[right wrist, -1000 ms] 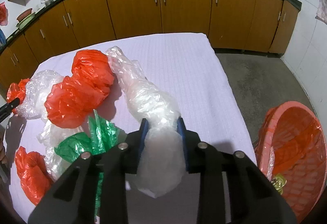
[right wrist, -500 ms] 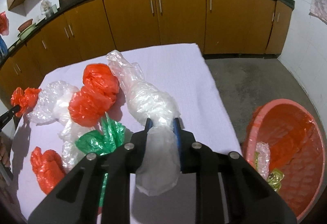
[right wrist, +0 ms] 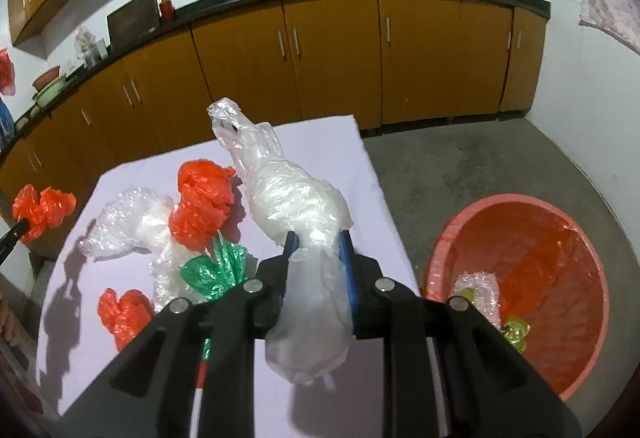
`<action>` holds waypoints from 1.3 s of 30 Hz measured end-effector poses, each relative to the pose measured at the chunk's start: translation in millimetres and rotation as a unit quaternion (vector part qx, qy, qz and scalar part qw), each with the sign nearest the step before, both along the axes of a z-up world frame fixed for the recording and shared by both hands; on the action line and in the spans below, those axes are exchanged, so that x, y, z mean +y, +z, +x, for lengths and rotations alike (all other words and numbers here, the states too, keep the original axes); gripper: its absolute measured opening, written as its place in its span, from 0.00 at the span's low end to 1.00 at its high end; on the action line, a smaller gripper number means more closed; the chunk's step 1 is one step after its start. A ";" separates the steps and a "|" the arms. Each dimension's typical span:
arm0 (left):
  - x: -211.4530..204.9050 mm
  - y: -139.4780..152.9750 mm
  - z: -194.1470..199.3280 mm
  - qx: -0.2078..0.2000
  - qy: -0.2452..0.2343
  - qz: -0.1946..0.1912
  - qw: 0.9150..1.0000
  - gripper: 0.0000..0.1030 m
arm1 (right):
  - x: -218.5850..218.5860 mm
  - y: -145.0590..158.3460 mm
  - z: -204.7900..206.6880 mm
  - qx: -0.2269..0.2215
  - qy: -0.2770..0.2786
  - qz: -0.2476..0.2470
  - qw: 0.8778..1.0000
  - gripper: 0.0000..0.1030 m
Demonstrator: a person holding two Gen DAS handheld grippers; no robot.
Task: Collect trash
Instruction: 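Grasp the clear plastic bag with the right gripper while the left grasps an orange bag, then carry both bags over the orange basket and open both grippers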
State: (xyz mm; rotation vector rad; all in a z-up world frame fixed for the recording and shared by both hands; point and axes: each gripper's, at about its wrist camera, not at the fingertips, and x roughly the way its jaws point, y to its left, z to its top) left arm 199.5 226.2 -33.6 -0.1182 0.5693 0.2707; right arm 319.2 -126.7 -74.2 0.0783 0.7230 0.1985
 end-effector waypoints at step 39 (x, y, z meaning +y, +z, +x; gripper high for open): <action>-302.6 40.9 16.7 -0.045 -0.314 -0.060 0.946 0.07 | -204.2 17.0 -84.0 -0.010 -0.193 0.030 0.981 0.21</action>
